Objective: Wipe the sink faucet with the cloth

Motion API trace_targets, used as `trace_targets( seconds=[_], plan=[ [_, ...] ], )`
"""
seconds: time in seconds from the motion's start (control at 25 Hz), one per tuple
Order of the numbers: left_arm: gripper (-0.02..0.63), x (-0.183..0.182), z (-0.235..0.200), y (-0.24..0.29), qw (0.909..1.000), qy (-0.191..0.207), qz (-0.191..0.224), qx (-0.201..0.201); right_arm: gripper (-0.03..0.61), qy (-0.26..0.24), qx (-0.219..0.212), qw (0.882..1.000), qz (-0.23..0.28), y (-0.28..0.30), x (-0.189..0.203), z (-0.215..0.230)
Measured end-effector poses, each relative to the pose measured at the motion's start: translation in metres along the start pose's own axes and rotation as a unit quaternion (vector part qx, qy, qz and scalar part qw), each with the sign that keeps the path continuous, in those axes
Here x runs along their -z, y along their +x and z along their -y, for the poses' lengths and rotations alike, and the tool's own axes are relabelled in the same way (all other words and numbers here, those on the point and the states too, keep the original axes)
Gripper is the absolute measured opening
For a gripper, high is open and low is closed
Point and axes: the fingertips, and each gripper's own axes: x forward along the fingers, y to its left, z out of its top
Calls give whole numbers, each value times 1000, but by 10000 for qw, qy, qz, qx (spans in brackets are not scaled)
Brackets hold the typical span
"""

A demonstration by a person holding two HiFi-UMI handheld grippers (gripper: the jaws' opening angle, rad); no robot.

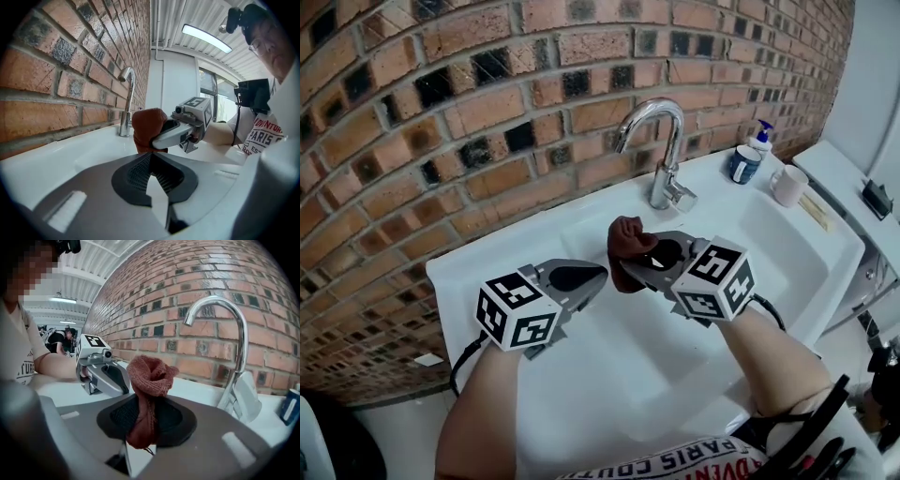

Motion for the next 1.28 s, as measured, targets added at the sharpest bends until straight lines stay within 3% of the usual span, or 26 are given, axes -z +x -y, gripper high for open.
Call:
trace_targets(
  seconds=[0.4,1.28],
  plan=[
    [6,-2,2,2,10000,-4,4,-2,92,251,-369,9989,-124,4,12,-6],
    [6,-1,2,2,10000,-18,23,0,92,165,-430,9988,-151,4,14,-6]
  ],
)
